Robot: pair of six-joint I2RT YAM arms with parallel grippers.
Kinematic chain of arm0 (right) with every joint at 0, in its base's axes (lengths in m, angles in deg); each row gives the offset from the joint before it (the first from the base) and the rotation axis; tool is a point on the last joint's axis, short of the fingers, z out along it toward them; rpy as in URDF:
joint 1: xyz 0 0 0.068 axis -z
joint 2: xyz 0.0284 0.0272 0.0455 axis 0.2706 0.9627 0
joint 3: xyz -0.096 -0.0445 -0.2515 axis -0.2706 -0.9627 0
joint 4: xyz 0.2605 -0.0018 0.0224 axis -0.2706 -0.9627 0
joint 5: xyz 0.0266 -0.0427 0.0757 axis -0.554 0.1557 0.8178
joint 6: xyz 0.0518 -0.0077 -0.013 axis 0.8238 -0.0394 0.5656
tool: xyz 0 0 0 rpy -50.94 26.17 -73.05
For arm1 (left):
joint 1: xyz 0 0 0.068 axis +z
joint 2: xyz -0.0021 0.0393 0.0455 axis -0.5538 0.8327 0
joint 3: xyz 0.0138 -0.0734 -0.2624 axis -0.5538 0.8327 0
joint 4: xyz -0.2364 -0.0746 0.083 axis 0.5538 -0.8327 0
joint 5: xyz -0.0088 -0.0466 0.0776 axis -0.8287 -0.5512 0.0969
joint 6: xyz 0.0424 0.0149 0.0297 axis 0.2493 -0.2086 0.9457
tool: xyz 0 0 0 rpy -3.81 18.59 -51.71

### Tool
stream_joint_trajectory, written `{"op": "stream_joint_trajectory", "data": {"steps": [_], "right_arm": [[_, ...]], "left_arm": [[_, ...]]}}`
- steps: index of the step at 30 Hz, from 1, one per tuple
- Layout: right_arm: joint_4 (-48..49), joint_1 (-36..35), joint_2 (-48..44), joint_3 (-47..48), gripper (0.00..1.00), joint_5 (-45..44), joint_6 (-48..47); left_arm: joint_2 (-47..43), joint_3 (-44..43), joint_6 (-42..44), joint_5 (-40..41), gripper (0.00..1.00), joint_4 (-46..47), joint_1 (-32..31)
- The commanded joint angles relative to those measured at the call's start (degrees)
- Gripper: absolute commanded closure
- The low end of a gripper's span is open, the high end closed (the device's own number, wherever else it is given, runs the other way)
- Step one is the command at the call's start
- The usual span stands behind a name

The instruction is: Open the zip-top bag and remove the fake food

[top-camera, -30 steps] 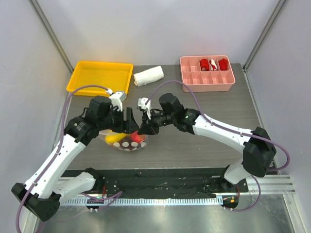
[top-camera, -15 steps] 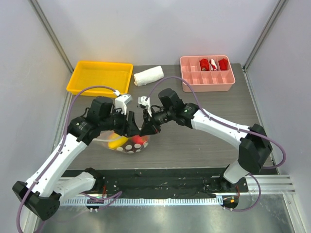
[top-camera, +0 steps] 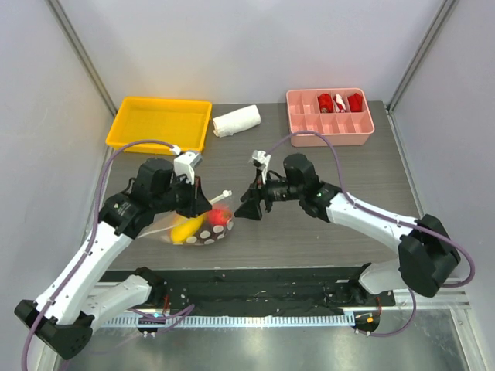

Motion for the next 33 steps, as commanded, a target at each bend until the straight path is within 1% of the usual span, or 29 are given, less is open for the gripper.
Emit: {"op": "stream_joint_trajectory", "data": {"steps": [1,3,4,7,11,15,16,18,19,20,21,22,24,26,33], "right_arm": [[21.3,-0.6,-3.4,-6.7,0.3,0.9,9.6],[24.7,-0.5,-2.6,-7.5,0.34,1.8,12.8],[28.9,-0.6,-2.3,-8.4,0.37,2.0,13.8],[32.9,-0.7,-0.6,-8.0,0.46,2.2,16.6],[31.3,-0.8,2.4,-4.7,0.48,2.9,16.6],[28.4,-1.4,5.0,-2.1,0.49,3.5,14.1],[28.5,-1.6,5.6,-2.0,0.56,3.8,14.1],[29.5,-1.9,6.0,-2.5,0.66,4.0,14.6],[31.3,-1.9,6.0,-2.7,0.87,4.4,15.5],[31.9,-2.1,6.0,-3.0,0.96,4.4,15.9],[32.2,-2.1,6.0,-3.3,0.99,3.8,16.3],[32.1,-2.2,5.8,-3.4,0.99,3.8,16.4],[32.3,-2.2,5.4,-3.9,0.99,3.6,16.6],[32.3,-2.3,5.3,-4.0,0.98,4.1,16.6],[32.7,-2.5,5.0,-4.3,0.99,4.3,17.8]], "left_arm": [[-1.8,0.1,-1.9,-0.9,1.0,3.5,0.0],[-1.9,0.5,-2.1,-1.0,1.0,3.5,0.0],[-1.9,0.9,-2.0,-1.4,1.0,3.8,0.0],[-2.6,1.8,-2.0,-1.0,1.0,4.5,0.0],[-2.9,2.3,-2.2,-2.4,1.0,4.9,0.0],[-3.4,2.8,-2.6,-3.5,1.0,6.5,0.0],[-3.5,2.7,-2.7,-3.5,1.0,6.7,0.0],[-3.4,2.8,-2.6,-4.8,1.0,6.9,0.0],[-3.4,2.8,-2.5,-5.2,1.0,7.3,0.0],[-3.3,2.7,-3.0,-5.0,1.0,7.5,0.0],[-3.2,2.4,-3.6,-3.5,0.8,7.6,0.0],[-3.2,2.4,-4.1,-3.1,0.65,9.0,0.0],[-2.8,2.3,-6.0,-3.2,0.42,11.3,0.0],[-1.1,1.7,-6.5,-3.6,0.41,13.2,0.0],[4.5,-0.5,-6.0,-4.8,0.54,15.1,0.0]]}}
